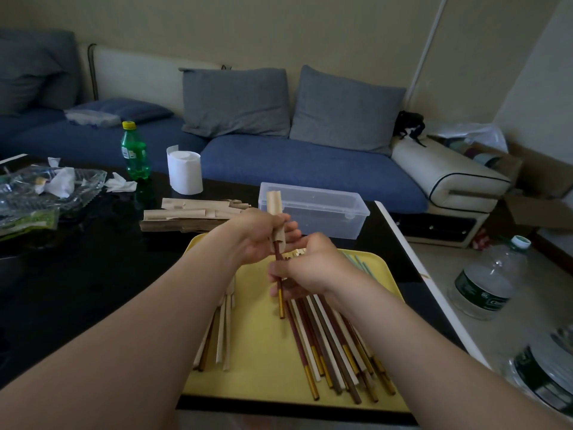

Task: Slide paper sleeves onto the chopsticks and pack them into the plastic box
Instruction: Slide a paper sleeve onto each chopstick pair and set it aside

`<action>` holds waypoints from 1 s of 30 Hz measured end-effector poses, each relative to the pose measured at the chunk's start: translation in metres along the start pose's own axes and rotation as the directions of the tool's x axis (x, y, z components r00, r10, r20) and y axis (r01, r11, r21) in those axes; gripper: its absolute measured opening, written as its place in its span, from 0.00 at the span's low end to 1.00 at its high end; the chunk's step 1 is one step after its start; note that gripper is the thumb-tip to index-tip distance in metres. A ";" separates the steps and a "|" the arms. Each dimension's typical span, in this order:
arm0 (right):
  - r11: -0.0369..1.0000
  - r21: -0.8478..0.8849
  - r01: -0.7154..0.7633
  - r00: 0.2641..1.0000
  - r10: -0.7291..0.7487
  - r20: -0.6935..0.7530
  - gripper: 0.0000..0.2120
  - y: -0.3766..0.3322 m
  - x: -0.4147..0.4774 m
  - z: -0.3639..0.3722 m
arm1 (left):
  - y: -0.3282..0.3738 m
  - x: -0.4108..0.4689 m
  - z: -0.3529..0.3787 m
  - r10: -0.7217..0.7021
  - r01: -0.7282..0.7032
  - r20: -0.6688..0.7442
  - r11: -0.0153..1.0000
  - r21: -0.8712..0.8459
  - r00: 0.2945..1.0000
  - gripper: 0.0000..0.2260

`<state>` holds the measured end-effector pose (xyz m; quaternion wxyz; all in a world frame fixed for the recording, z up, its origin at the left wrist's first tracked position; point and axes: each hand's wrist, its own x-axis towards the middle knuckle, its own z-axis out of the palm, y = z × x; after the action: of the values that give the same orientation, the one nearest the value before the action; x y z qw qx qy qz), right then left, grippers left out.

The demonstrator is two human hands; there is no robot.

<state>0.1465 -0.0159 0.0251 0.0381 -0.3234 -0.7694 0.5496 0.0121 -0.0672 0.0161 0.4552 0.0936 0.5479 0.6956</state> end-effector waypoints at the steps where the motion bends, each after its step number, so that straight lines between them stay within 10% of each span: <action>1: 1.000 0.014 0.007 0.999 -0.007 -0.033 0.18 0.000 0.001 0.000 | 0.000 -0.001 0.000 -0.019 0.019 0.007 1.000 0.024 1.000 0.09; 7: 0.999 0.003 0.036 0.994 -0.035 -0.105 0.10 -0.003 0.010 0.002 | 0.000 0.001 -0.008 -0.052 0.055 -0.031 0.990 0.128 0.998 0.13; 17: 0.725 -0.677 -0.125 0.992 0.068 -0.110 0.10 0.012 0.025 0.021 | -0.001 0.008 -0.021 0.163 -0.092 -0.170 0.927 0.364 0.972 0.34; 30: 0.766 -0.638 -0.080 0.994 0.014 -0.108 0.09 -0.001 0.020 0.008 | 0.006 0.008 -0.028 0.153 -0.117 -0.095 0.945 0.306 0.984 0.45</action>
<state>0.1269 -0.0119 0.0167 -0.0511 -0.3622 -0.8996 0.2386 -0.0132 -0.0806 0.0074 0.3537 0.1576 0.6651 0.6385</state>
